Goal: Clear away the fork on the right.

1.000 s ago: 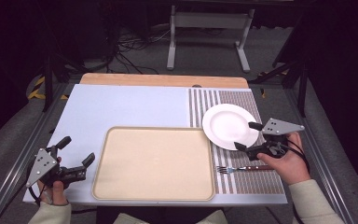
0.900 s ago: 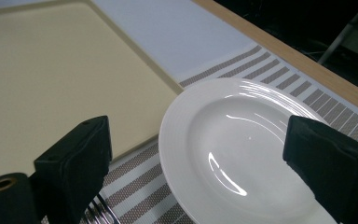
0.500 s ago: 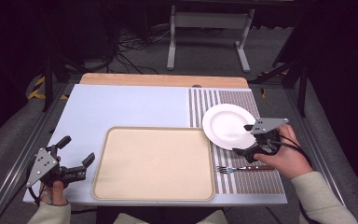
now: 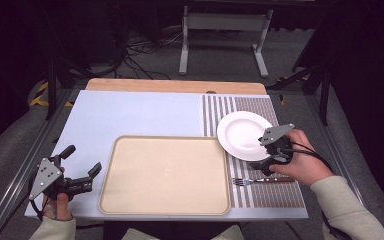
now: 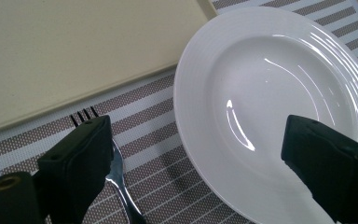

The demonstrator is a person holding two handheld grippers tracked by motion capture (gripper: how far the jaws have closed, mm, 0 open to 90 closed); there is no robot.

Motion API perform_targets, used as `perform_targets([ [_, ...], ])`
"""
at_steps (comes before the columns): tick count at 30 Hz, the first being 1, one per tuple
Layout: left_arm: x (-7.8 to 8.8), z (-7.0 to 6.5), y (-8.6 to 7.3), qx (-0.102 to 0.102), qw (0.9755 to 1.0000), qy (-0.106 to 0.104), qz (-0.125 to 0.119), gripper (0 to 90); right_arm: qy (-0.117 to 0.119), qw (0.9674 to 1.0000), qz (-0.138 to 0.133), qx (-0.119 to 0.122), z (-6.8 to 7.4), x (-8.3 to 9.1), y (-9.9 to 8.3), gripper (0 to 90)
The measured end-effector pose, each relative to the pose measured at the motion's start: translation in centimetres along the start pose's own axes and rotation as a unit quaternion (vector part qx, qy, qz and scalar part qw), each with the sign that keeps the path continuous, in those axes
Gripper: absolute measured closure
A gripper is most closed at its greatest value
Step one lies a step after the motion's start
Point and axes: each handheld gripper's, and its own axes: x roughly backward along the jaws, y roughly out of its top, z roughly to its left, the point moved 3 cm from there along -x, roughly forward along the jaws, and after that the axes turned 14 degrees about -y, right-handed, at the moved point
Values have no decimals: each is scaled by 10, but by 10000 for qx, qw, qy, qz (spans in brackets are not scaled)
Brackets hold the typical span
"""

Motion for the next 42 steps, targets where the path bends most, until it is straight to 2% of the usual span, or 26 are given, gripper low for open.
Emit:
perform_targets([
  [6, 0, 0, 0, -15, 10000, 25, 22, 21, 105, 9996, 217, 172, 1, -2, 2, 92],
  [9, 0, 0, 0, -24, 10000, 21, 29, 21, 118, 9994, 244, 224, 0, -2, 2, 93],
  [14, 0, 0, 0, -24, 10000, 13, 0, 20, 275, 9978, 411, 448, 3, -5, 0, 144],
  [16, -1, -1, 0, -41, 10000, 9, 23, 20, 397, 9947, 616, 717, 7, -9, -4, 162],
  [19, -1, -1, 0, -48, 10000, 8, 11, 19, 512, 9904, 849, 959, 11, -13, -8, 198],
  [21, -1, -1, 0, -42, 10000, -3, 6, 19, 581, 9880, 954, 1064, 12, -14, -10, 217],
  [27, -1, -2, 0, -21, 10000, 0, 1, 19, 783, 9779, 1338, 1405, 15, -18, -18, 280],
  [30, -1, -1, 0, -15, 10000, -3, -5, 19, 866, 9709, 1515, 1643, 18, -21, -22, 283],
  [34, -1, -2, 0, -12, 10000, -8, 4, 19, 923, 9673, 1647, 1694, 20, -22, -25, 324],
  [42, -2, -1, -1, -10, 10000, -48, 12, 18, 1157, 9450, 2125, 2200, 26, -28, -34, 446],
])
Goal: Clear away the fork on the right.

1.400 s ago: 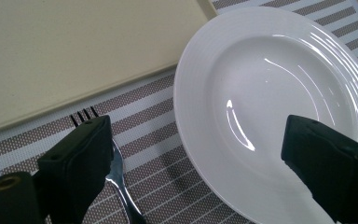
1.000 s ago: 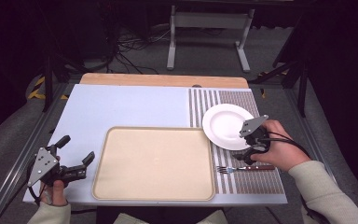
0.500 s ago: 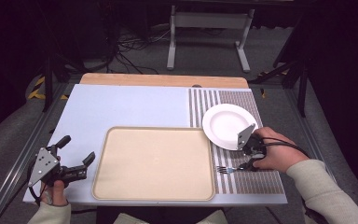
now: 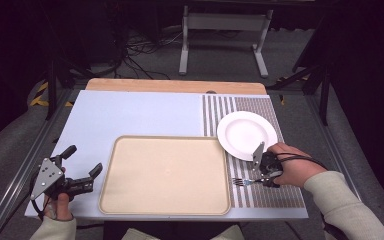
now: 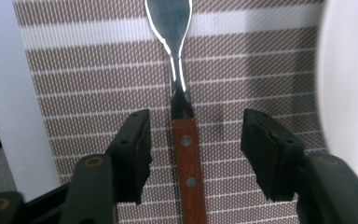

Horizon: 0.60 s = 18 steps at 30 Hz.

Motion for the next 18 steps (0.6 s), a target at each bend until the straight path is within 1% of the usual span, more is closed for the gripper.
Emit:
perform_targets([
  [4, 0, 0, 0, -10, 10000, -6, -6, 17, 128, 9994, 171, 268, 2, -6, 1, 522],
  [5, 0, 0, 0, -10, 10000, -6, -6, 17, 128, 9994, 171, 268, 2, -6, 1, 522],
  [6, 0, 0, 0, -5, 10000, -8, 6, 17, 162, 9987, 286, 385, 3, -7, 1, 569],
  [7, 0, 0, 0, 11, 10000, -4, -1, 17, 162, 9987, 286, 385, 3, -7, 1, 569],
  [8, 0, 0, -1, 9, 10000, -14, 21, 17, 199, 9985, 306, 419, 3, -8, 1, 587],
  [10, -1, 0, -1, 22, 10000, -21, 7, 17, 184, 9976, 367, 562, 2, -8, 2, 640],
  [13, -1, 0, -1, 18, 10000, -36, 14, 17, 192, 9972, 364, 631, 2, -10, 3, 696],
  [15, -1, 0, -1, 21, 10000, -34, 14, 17, 239, 9967, 391, 673, 2, -12, 3, 742],
  [18, -1, 0, -1, 33, 10000, -37, 8, 17, 261, 9969, 387, 635, 3, -12, 3, 770],
])
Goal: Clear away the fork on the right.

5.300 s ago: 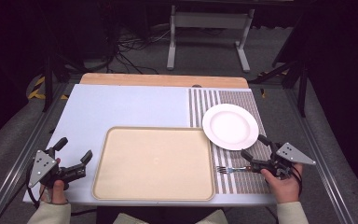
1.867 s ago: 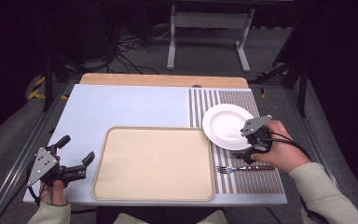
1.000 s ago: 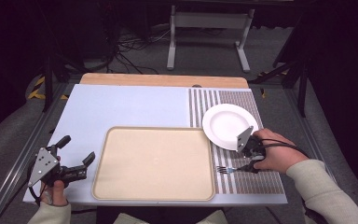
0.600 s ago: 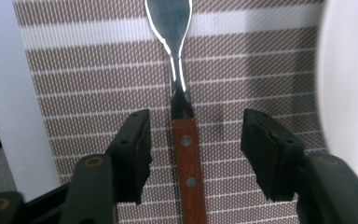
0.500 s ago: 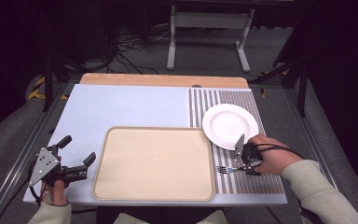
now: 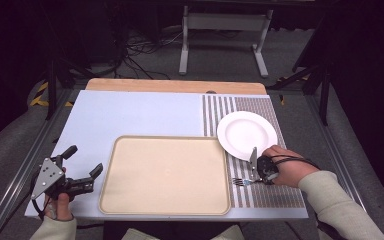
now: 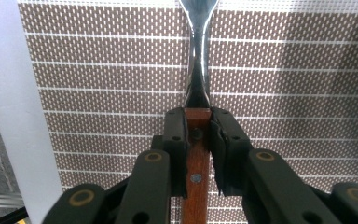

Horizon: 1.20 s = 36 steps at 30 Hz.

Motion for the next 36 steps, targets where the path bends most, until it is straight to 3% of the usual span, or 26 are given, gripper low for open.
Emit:
perform_targets([
  [13, 0, 0, 0, -9, 10000, 2, 8, 17, -32, 10000, 37, -75, 1, 0, 0, 775],
  [17, 0, 0, 0, -7, 10000, 8, 8, 16, 38, 9997, -12, -237, 2, 1, -1, 776],
  [36, 0, 0, 0, 1, 10000, 24, 8, 16, -359, 9968, -323, -634, -10, 48, 4, 776],
])
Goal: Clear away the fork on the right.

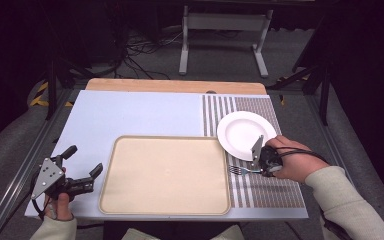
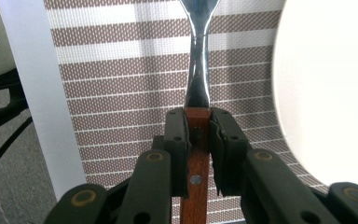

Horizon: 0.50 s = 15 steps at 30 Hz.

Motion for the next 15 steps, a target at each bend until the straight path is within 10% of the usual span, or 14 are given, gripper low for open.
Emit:
perform_targets([
  [15, 0, 0, 0, -21, 10000, 37, -7, 16, -244, 9987, -274, -357, -12, 24, 18, 776],
])
